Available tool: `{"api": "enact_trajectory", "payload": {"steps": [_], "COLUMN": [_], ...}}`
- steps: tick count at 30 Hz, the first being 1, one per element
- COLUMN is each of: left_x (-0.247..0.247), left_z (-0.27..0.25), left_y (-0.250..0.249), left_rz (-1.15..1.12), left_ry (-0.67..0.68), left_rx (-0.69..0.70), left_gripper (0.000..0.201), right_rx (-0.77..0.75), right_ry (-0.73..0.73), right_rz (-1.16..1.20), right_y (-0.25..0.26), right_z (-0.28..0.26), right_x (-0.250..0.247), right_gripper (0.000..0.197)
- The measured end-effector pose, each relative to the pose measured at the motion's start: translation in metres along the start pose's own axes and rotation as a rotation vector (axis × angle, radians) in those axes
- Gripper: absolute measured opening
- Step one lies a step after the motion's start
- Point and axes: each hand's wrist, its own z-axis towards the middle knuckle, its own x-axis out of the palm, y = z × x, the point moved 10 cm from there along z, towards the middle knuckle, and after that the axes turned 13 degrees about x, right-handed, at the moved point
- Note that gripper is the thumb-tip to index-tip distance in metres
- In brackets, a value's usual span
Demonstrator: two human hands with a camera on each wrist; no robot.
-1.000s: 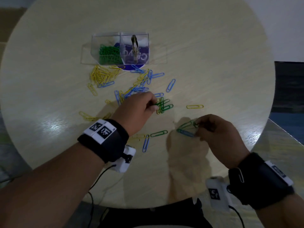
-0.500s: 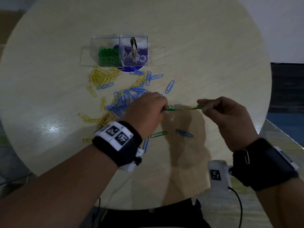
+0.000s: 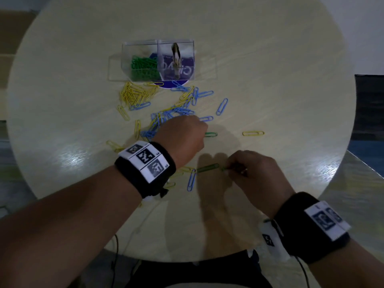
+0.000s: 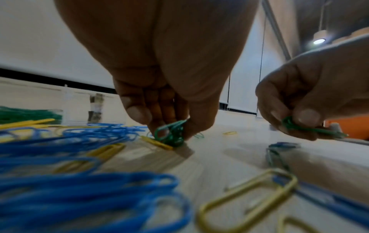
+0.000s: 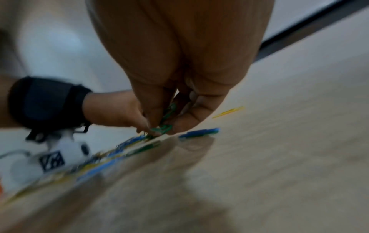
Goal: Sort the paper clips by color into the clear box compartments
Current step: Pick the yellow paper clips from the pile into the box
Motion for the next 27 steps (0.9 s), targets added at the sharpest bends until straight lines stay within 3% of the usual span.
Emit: {"api": "enact_trajectory", "payload": {"steps": [4, 6, 8, 11, 15, 18, 21, 24, 27], "left_x": [-0.006, -0.01, -0.017, -0.019, -0.005, -0.007, -0.018, -0.037, -0.072], "left_z": [-0.018, -0.027, -0.039, -0.062, -0.084, -0.1, -0.11, -0.112, -0.103], "left_y": [0.021, 0.031, 0.043, 0.068, 0.093, 0.108, 0.129, 0.152, 0.173], "left_rz": [-0.04, -0.136, -0.25, -0.481, -0.894, -1.09, -1.187, -1.194, -1.207], "left_ry": [-0.067, -0.113, -0.224, -0.395, -0.539, -0.635, -0.716, -0.794, -0.954], "left_rx": [-0.041, -0.084, -0.162, -0.329, -0.519, -0.624, -0.668, -0.687, -0.642], "left_gripper": [0.017, 0.016, 0.015, 0.018, 0.01, 0.009, 0.006, 0.004, 0.008], "right_rx": [-0.127, -0.166, -0.199, -0.209, -0.193, -0.159, -0.138, -0.063, -0.026], "right_ry": [-0.028, -0.027, 0.042, 0.092, 0.056, 0.034, 0.034, -0.009, -0.084], "right_rz": [-0.206, -0.292, -0.414, -0.513, -0.536, -0.519, -0.469, -0.332, -0.209], "right_y": [0.034, 0.044, 0.046, 0.041, 0.037, 0.037, 0.041, 0.045, 0.058], "right_z": [0.008, 0.013, 0.016, 0.011, 0.005, 0.007, 0.009, 0.018, 0.032], "right_x": [0.014, 0.022, 0.036, 0.044, 0.043, 0.04, 0.033, 0.012, -0.01], "right_gripper": [0.005, 0.01, 0.019, 0.016, 0.009, 0.019, 0.022, 0.009, 0.017]}}
